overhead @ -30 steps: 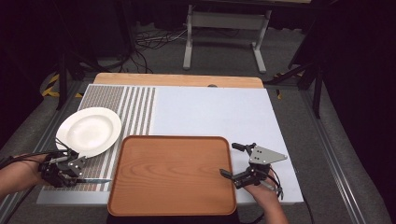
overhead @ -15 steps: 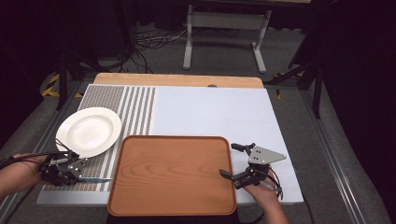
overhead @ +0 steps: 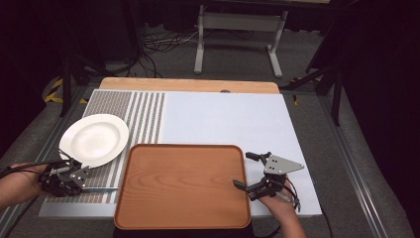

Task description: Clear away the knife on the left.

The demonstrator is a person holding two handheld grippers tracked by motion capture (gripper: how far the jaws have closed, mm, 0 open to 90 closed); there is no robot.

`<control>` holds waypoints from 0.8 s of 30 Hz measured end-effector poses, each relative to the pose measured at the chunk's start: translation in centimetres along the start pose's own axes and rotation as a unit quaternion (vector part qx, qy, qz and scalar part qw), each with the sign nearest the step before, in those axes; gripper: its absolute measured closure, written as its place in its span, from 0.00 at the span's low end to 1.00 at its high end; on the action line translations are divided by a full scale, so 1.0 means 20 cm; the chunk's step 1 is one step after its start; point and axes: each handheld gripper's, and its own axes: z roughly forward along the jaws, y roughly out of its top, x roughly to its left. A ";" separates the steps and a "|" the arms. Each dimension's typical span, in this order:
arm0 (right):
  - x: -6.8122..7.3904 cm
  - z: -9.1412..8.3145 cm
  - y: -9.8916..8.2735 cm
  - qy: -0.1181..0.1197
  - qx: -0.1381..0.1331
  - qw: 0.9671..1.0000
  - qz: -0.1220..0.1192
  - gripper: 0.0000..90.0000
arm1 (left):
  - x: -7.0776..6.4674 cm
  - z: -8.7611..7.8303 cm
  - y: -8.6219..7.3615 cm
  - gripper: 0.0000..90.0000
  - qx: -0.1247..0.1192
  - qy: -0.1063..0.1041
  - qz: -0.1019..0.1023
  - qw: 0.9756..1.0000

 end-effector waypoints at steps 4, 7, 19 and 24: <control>0.00 0.00 0.00 0.000 -0.001 1.000 0.001 0.01 | 0.00 -0.05 -0.01 0.87 -0.009 0.005 -0.005 1.000; 0.00 0.00 0.00 -0.001 -0.001 1.000 0.002 0.01 | 0.01 -0.08 -0.02 0.87 -0.014 0.009 -0.020 1.000; 0.00 -0.01 0.00 -0.001 -0.007 1.000 0.005 0.01 | 0.02 -0.22 -0.03 0.86 -0.056 0.024 -0.079 0.995; -0.01 -0.02 0.01 -0.002 -0.009 1.000 0.005 0.01 | 0.03 -0.28 -0.04 0.86 -0.092 0.033 -0.094 0.991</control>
